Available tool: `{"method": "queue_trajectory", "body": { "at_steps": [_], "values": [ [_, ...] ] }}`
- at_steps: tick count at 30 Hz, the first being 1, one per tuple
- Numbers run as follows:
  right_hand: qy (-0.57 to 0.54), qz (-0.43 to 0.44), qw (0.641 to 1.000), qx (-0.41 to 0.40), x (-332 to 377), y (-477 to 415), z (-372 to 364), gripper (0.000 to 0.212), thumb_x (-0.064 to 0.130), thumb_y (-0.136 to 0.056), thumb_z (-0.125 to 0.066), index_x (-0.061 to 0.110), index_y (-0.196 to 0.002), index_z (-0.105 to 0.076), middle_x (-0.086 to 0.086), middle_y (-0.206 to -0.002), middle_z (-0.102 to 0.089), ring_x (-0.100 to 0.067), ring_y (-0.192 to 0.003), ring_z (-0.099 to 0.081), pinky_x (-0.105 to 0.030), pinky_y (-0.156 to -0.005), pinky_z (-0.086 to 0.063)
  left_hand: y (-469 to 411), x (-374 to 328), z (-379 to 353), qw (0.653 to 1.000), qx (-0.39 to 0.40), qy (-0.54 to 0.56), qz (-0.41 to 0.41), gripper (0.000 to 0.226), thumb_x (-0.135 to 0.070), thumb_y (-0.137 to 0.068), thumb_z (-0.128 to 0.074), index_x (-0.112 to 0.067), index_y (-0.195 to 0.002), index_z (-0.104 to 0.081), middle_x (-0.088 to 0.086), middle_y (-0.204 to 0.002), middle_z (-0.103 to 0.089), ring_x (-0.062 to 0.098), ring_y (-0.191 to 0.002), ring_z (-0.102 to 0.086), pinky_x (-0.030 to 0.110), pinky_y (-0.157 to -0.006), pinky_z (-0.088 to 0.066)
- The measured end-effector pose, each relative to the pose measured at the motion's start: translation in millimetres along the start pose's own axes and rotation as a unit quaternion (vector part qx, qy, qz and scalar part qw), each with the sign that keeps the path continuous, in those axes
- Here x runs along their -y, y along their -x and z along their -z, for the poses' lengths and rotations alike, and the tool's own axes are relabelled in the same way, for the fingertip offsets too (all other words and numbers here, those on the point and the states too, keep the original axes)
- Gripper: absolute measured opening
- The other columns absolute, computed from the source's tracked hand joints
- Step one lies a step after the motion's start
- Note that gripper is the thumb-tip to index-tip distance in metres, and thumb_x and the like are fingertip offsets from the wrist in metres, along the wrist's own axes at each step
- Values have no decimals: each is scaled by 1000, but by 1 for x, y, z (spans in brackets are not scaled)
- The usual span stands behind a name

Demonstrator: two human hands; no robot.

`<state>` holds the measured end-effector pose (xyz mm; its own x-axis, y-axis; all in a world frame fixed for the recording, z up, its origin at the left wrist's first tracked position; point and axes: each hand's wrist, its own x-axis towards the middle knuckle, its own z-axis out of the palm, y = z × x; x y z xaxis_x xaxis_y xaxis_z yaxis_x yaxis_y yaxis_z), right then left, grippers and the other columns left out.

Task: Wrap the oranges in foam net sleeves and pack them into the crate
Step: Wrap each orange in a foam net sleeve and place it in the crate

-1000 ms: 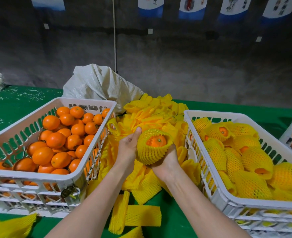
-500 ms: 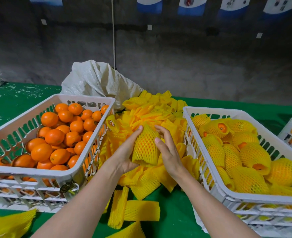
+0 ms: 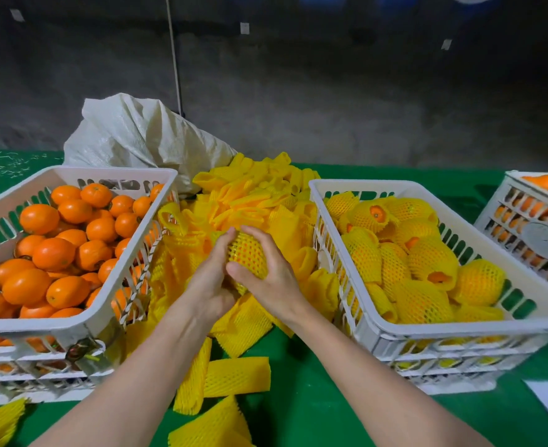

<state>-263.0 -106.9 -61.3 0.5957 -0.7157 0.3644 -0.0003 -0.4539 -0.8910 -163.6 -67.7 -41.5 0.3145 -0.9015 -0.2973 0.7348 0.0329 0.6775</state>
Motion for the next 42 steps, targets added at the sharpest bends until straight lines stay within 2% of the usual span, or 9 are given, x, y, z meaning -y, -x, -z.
{"method": "queue_trajectory", "body": {
  "at_steps": [7,15,18,21,24,27,30,38,42],
  "values": [
    [27,29,996,-86,18,-8,40,46,19,-72,-80,23,-113,-57,4,-114,-58,-15,-110,-53,-38,-92,-47,1,20,-24,998,66,-6,9,67,-65,-89,-31,-17,-131,-54,6,-125,-64,23,-118,-58,46,-102,-42],
    [54,43,974,-217,6,11,113,42,17,-74,-78,20,-111,-58,1,-113,-60,-16,-109,-54,-40,-92,-47,-13,84,-94,991,2,-95,-90,30,-33,-104,-33,-24,-100,-62,-4,-80,-75,12,-75,-71,29,-60,-56],
    [78,18,958,-276,-6,14,155,43,21,-75,-76,22,-114,-57,4,-117,-58,-11,-112,-52,-33,-95,-44,-27,113,-124,958,30,-236,-162,31,-20,-104,-32,-17,-117,-61,4,-110,-69,7,-80,-67,20,-60,-55],
    [116,-3,937,-331,-19,10,200,43,21,-77,-74,23,-116,-56,4,-119,-56,-9,-114,-48,-25,-95,-40,-43,139,-147,873,95,-419,-230,40,-11,-101,-41,-12,-141,-41,6,-134,-52,13,-97,-62,22,-76,-54],
    [185,-36,912,-363,-35,5,239,48,24,-75,-74,27,-119,-53,0,-120,-48,-12,-110,-46,-22,-86,-35,-58,155,-164,711,145,-621,-297,51,-12,-96,-51,-11,-144,-34,7,-143,-44,22,-125,-47,19,-92,-35],
    [259,-74,875,-403,-54,2,270,51,24,-76,-74,28,-120,-49,-6,-125,-41,-25,-102,-51,-32,-83,-42,-70,167,-167,575,193,-748,-271,58,-16,-94,-51,-9,-147,-27,12,-151,-33,28,-137,-32,28,-106,-25],
    [316,-138,846,-407,-72,-2,293,47,25,-81,-72,22,-121,-48,-10,-133,-34,-35,-112,-44,-38,-90,-40,-75,177,-161,491,218,-805,-252,58,-26,-97,-50,-14,-148,-27,8,-154,-29,25,-140,-27,30,-111,-19],
    [375,-358,812,-270,-97,-3,307,55,38,-91,-48,17,-139,-31,-18,-146,-24,-39,-136,-19,-53,-110,-18,-80,180,-158,495,224,-801,-251,57,-32,-97,-49,-22,-149,-27,6,-153,-31,23,-141,-26,32,-114,-15],
    [432,-370,779,-264,-92,-3,302,58,40,-92,-45,17,-143,-29,-18,-148,-24,-37,-136,-17,-53,-109,-15,-71,167,-160,585,221,-739,-252,54,-26,-95,-56,-21,-145,-37,8,-146,-41,25,-136,-35,30,-107,-30]
  ]
}}
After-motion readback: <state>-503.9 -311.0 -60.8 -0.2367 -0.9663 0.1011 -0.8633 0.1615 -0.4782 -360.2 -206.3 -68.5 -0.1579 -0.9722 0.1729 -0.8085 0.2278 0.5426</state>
